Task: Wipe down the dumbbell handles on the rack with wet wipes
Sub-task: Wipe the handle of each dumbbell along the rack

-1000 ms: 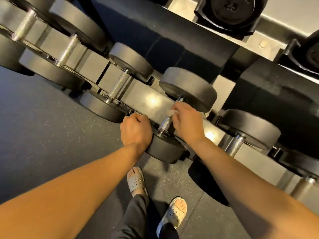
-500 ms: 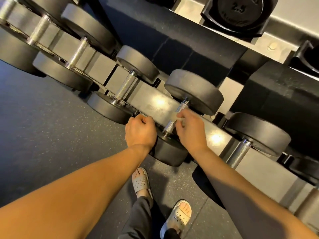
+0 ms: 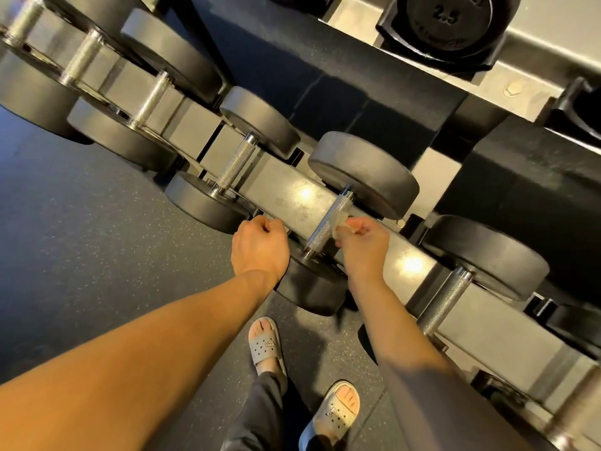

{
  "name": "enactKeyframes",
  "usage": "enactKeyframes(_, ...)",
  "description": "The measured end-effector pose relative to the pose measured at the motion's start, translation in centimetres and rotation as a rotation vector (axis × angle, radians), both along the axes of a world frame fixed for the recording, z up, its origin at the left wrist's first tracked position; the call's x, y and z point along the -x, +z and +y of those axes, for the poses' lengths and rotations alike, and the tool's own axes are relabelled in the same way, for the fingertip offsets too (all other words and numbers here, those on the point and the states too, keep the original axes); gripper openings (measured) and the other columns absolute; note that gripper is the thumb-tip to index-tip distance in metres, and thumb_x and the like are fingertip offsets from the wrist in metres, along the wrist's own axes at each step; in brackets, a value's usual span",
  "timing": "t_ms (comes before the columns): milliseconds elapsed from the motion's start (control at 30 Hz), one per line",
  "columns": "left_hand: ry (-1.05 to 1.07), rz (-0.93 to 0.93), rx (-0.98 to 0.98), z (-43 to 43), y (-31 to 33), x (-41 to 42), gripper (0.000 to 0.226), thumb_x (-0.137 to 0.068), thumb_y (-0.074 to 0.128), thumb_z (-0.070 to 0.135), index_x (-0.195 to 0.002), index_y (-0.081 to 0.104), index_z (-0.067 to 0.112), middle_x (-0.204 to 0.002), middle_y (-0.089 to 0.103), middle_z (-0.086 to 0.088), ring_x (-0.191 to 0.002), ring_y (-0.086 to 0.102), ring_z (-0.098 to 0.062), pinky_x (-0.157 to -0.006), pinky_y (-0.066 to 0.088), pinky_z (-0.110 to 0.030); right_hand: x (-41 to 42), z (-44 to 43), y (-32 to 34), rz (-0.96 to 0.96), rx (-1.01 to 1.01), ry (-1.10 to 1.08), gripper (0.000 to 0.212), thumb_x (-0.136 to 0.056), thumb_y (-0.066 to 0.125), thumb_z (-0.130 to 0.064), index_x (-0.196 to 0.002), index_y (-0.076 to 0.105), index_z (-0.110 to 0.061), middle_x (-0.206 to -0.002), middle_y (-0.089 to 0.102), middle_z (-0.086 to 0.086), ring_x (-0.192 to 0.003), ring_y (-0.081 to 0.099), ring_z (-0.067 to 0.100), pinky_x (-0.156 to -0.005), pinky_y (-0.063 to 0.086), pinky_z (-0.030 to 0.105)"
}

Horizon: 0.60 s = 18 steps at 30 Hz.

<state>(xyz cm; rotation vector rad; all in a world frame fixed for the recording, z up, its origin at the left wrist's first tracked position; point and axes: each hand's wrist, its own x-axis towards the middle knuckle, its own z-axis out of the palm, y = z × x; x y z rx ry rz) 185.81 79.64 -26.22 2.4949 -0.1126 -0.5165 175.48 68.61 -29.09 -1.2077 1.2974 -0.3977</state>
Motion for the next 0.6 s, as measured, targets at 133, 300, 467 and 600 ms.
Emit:
enactKeyframes(133, 0.004, 0.011, 0.011, 0.1, -0.1, 0.0, 0.036, -0.097, 0.046, 0.030, -0.064, 0.042, 0.016, -0.073, 0.043, -0.004, -0.065, 0.040, -0.020, -0.057, 0.026, -0.034, 1.4, 1.8, 0.0, 0.152, -0.155, 0.300, 0.014, -0.081, 0.077, 0.000, -0.081, 0.073, -0.013, -0.079, 0.070, 0.002, -0.076, 0.065, 0.015, -0.071, 0.051, 0.024)
enactKeyframes(300, 0.013, 0.023, 0.028, 0.2, -0.4, -0.1, 0.034, -0.095, 0.046, 0.032, -0.065, 0.043, 0.016, -0.073, 0.045, -0.005, -0.066, 0.042, -0.022, -0.059, 0.029, -0.034, -0.3, -1.8, 0.7, -0.141, -0.420, -0.292, 0.017, -0.087, 0.064, 0.010, -0.091, 0.070, -0.006, -0.093, 0.070, 0.016, -0.074, 0.064, 0.019, -0.070, 0.057, 0.027)
enactKeyframes(467, 0.006, 0.032, 0.033, 0.3, -0.6, -0.3, 0.034, -0.095, 0.045, 0.034, -0.065, 0.046, 0.016, -0.073, 0.047, -0.005, -0.066, 0.044, -0.023, -0.060, 0.031, -0.035, -0.8, -0.9, 0.2, -0.317, -0.543, -0.302, 0.007, -0.094, 0.068, -0.011, -0.100, 0.070, -0.007, -0.097, 0.071, 0.010, -0.091, 0.068, 0.021, -0.092, 0.059, 0.037)
enactKeyframes(600, 0.001, 0.030, 0.040, 0.3, -0.6, -0.4, 0.035, -0.096, 0.045, 0.033, -0.065, 0.045, 0.016, -0.073, 0.046, -0.005, -0.065, 0.043, -0.023, -0.060, 0.031, -0.035, -0.1, 0.2, 0.1, -0.201, -0.347, -0.199, 0.014, -0.094, 0.067, -0.003, -0.086, 0.069, -0.014, -0.080, 0.067, 0.003, -0.078, 0.062, 0.015, -0.081, 0.055, 0.029)
